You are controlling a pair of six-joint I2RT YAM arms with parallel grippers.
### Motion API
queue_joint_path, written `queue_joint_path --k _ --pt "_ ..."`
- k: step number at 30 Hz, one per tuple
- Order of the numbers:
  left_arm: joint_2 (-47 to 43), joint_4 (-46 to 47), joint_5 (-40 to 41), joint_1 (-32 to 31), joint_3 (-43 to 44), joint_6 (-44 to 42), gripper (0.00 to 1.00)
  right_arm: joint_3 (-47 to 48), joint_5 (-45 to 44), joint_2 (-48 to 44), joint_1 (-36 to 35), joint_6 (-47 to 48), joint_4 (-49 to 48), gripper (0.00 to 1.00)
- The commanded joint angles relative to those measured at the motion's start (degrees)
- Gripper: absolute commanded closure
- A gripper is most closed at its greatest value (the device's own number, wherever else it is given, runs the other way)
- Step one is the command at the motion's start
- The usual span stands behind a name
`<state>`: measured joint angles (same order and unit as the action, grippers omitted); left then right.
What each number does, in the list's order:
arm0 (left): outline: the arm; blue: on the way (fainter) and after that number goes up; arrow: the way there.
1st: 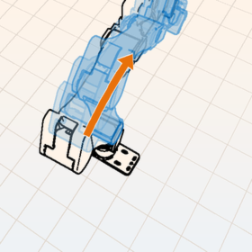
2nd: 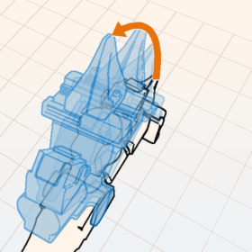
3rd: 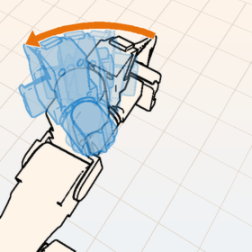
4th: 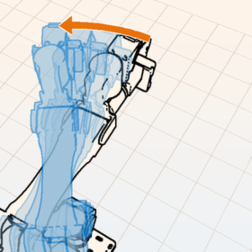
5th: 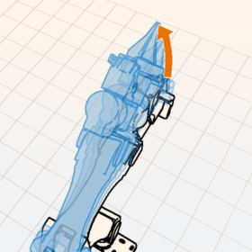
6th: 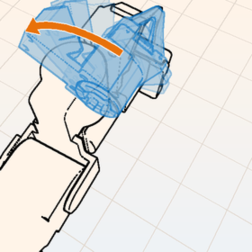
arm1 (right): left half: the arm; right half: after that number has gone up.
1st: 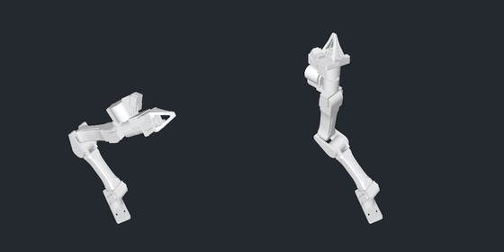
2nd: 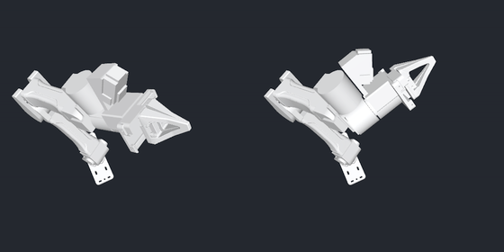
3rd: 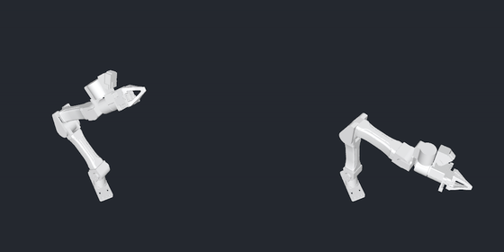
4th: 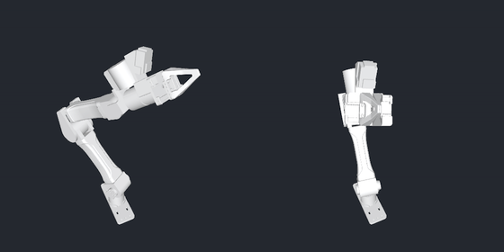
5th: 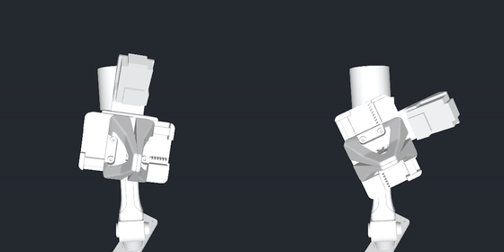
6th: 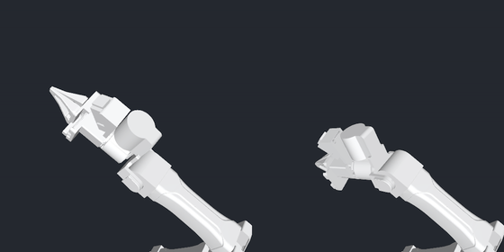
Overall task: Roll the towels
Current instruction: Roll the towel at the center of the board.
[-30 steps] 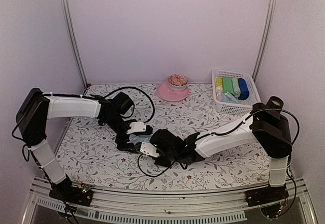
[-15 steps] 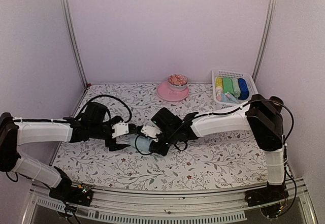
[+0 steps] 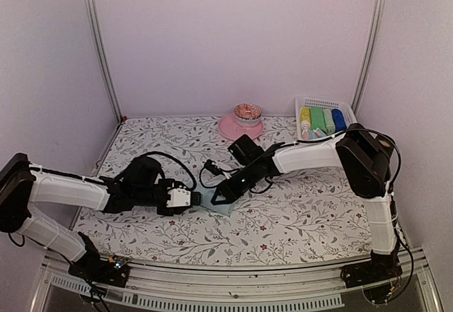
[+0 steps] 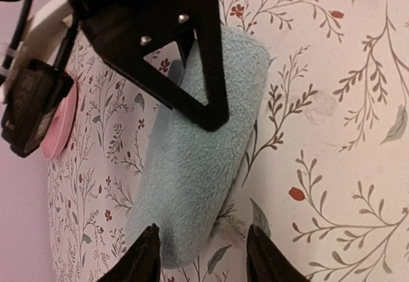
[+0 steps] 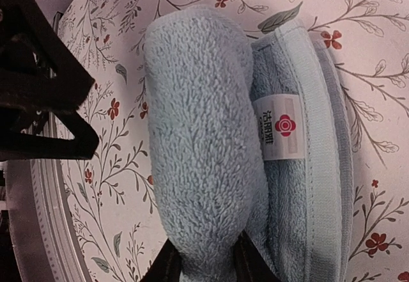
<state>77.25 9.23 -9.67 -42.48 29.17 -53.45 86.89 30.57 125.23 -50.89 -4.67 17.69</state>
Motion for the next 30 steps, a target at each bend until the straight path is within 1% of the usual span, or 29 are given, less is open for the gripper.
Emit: queue_joint_path --k 1,4,8,13,19,22,24,26,30 --pt "5.77 5.59 5.09 -2.61 2.01 -0.28 0.56 -0.41 1.78 3.54 1.13 -3.05 4.83 0.76" --pt "8.42 6.04 5.33 -3.08 4.28 0.32 0.59 -0.33 2.34 3.79 1.72 -3.07 4.83 0.76" --pt "10.92 5.04 4.99 -3.53 7.58 0.41 0.60 0.08 3.27 4.40 1.87 -2.55 4.91 0.76" --pt "12.20 4.97 4.80 -4.11 9.01 -0.05 0.62 0.70 3.92 4.92 1.96 -1.85 5.39 0.75" --pt "15.91 0.95 5.58 -4.53 11.49 -0.42 0.63 1.93 4.24 4.52 1.94 -0.92 6.50 0.72" --pt "18.58 0.33 7.09 -4.53 12.66 0.27 0.73 2.30 4.37 4.41 2.00 -0.55 6.97 0.70" --pt "20.03 0.32 8.74 -4.54 13.27 0.74 0.85 2.40 4.41 4.25 1.97 -0.39 7.13 0.67" --pt "20.93 -0.06 9.43 -4.54 13.69 0.89 0.95 2.63 4.39 4.05 2.01 -0.41 7.33 0.65" --pt "20.74 -1.13 8.51 -4.53 13.34 0.89 0.96 3.46 3.15 3.39 1.99 -0.11 8.03 0.54"
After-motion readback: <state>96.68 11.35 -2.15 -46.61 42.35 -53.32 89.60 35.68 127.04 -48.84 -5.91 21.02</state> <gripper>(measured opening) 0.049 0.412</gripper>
